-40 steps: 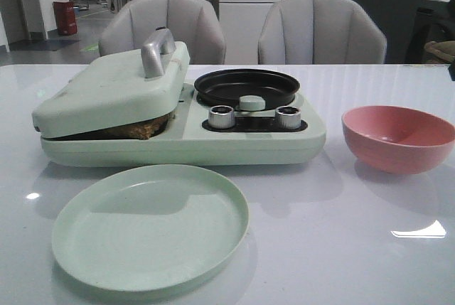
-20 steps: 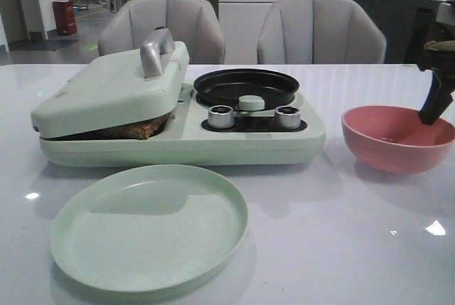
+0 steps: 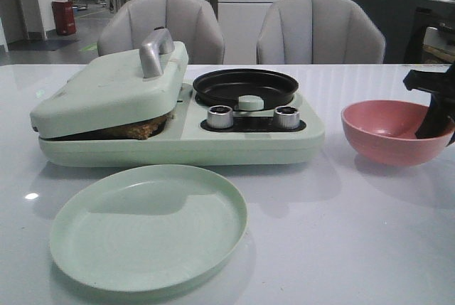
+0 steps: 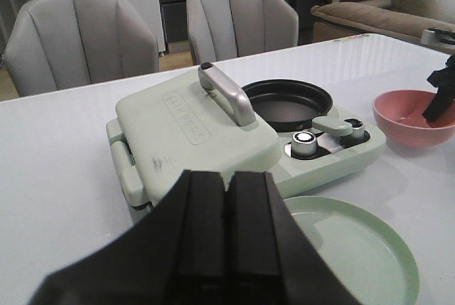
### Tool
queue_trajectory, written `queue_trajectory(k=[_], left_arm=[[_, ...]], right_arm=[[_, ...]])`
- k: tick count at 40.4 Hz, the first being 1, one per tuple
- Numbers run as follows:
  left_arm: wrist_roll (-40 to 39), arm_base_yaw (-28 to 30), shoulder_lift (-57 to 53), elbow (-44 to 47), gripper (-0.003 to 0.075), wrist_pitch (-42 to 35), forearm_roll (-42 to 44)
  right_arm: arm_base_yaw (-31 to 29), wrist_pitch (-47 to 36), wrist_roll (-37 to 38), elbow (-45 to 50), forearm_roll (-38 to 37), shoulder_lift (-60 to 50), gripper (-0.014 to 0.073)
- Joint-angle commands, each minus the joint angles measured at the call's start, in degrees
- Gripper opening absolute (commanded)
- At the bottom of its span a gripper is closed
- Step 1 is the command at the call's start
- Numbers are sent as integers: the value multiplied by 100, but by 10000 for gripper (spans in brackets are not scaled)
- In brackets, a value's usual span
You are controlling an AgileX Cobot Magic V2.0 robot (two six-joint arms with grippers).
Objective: Make breakfast with bread and shrimp
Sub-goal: 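Lift the pink bowl with the right gripper over the frying pan, then tilt the pink bowl with the right gripper to pour shrimp into pan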
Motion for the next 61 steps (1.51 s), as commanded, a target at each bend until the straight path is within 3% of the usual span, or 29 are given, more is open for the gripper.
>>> queue_trajectory(k=[1,9,19,30,40,47,61], left_arm=[[-53,-41,52,-158,32,-469,-109],[-53,-41,52,-158,32,-469,-109],[-53,-41,52,-158,32,-469,-109],[-53,-41,52,-158,32,-469,-109],[-53,-41,52,-158,32,-469,-109],[-53,-41,52,-158,32,-469,-109],[-53,-41,52,-158,32,-469,-109]], right_arm=[[-22,-95,-86,-328,261,-430,-17],[200,28,-332,-828,332,-697,-25],[1023,-405,-360,-1586,371,-803,-25],[1774,-2532,-360,-1586,585,-778,-25],[2319,-5164,-360,-995,453,-729,-25],[2644,-6632,-360,-669,-327,-458,-25],[2799,-8276,-539,-453,-2946,90,-25]])
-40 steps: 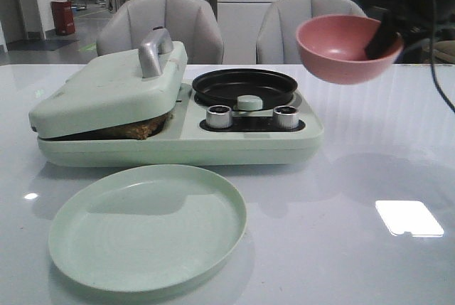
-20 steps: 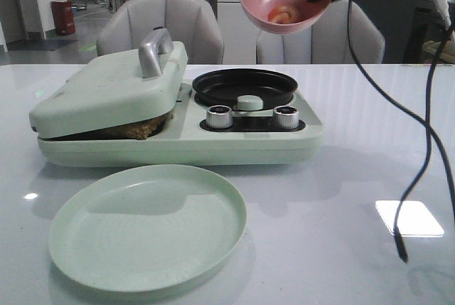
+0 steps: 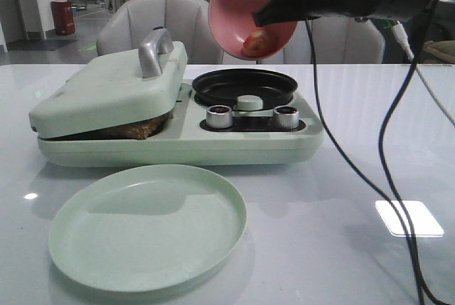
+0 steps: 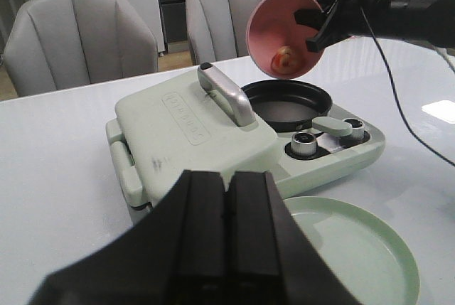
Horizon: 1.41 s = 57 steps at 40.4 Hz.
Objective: Make breakfast with bread and shrimp
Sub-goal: 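Tilt the pink bowl with the right gripper to pour shrimp into pan, then carry the empty pink bowl back with the right gripper and lower it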
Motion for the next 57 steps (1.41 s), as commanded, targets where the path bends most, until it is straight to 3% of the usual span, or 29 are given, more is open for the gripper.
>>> queue_trajectory(k=[1,14,31,35,43,46,51,57], left_arm=[[-53,-41,52,-158,32,-469,-109],[-53,-41,52,-158,32,-469,-109],[-53,-41,52,-158,32,-469,-109],[-53,-41,52,-158,32,-469,-109],[-53,-41,52,-158,32,-469,-109],[-53,-41,52,-158,32,-469,-109],[-53,-41,52,-158,32,-469,-109],[-53,-41,52,-158,32,-469,-109]], right_arm=[[-4,-1032,-236,-144,-793,-218,-25],[-4,-2388,-2527,-144,-1473,19,-25],[-4,-3348,-2779,-144,-1750,19,-25],[-4,-3004,-2192,-144,-1620,19,-25],[-12,-1749,1098,-152,89,-91,-25],[-67,-1004,1851,-152,476,-251,-25],[-210,151,2296,-152,536,-619,-25],[-567,2309,2296,-152,544,-1209,-25]])
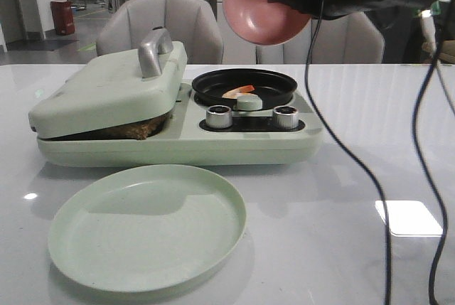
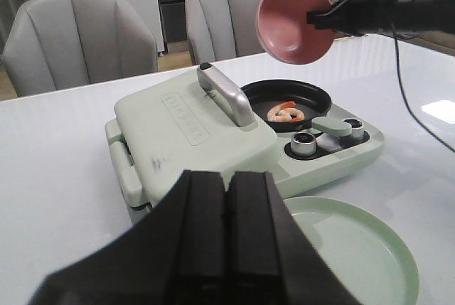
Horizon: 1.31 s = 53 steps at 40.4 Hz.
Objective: Make breakfast with bread and shrimp
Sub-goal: 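Carry the empty pink bowl back with the right gripper and lower it, then set the pink bowl on the table and open the right gripper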
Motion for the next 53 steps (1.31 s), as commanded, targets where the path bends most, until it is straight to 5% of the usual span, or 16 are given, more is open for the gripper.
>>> queue_trajectory(k=[1,22,35,47,53], left_arm=[[-53,-41,52,-158,32,-469,-109],[-53,-41,52,-158,32,-469,-109],[-53,-41,52,-158,32,-469,-109],[-53,-41,52,-158,32,-469,-109],[-53,-41,52,-158,32,-469,-109]], right_arm=[[-279,1037,91,-160,17,-782,-25],[-1687,5320,-515,-10,32,-1745,-25],[-1739,5335,-902,1284,312,-1685,-25],[-1741,5185,-893,1310,508,-1335,-15],[-1746,4966,-857,1285,563,-1269,57]])
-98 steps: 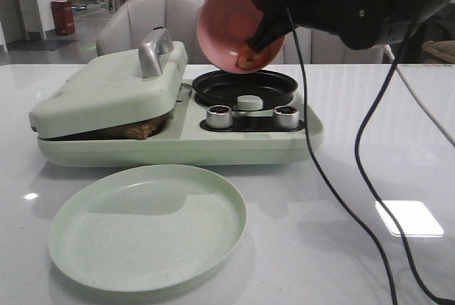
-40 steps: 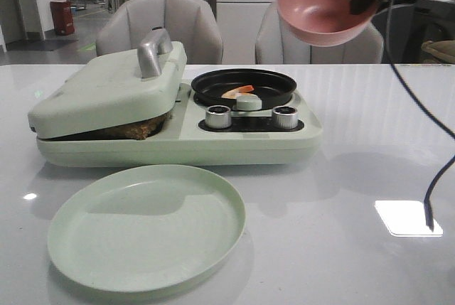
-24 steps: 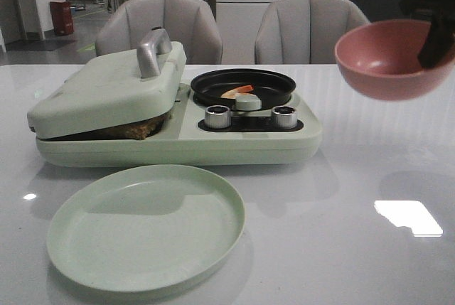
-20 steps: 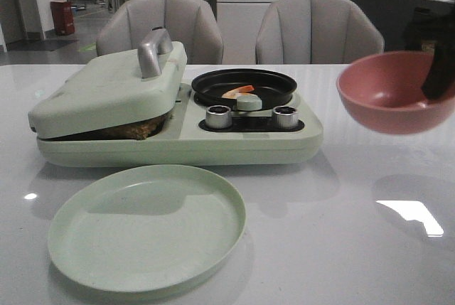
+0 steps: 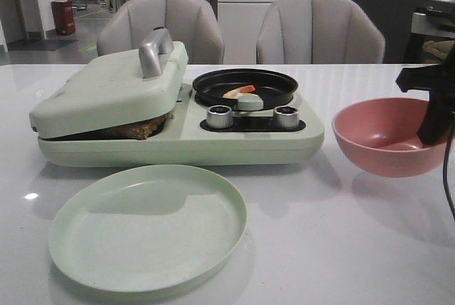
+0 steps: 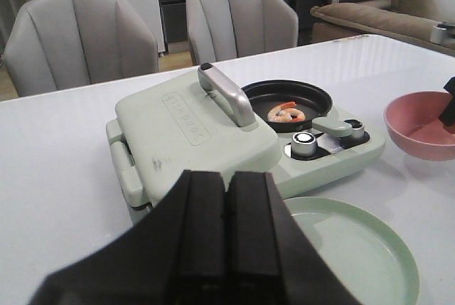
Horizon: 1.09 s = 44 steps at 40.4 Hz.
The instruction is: Make breakfast with bread and shrimp
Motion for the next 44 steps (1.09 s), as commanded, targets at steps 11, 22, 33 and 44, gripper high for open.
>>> queue_trajectory(k=[11,22,33,44], left_arm=[[-43,-41,65,-158,32,-469,-109],[-43,-41,65,-158,32,-469,-109],[-43,-41,65,-158,32,-469,-109],[-43,-41,65,-158,32,-469,-109]], right_arm=[[-48,-491,-29,-175,40,-245,373],[-48,-355,-34,-175,-76,-431,419],[-48,-378,-52,-65,-640,-1461,419],[116,-1186,-52,617,-620,-3284,419]])
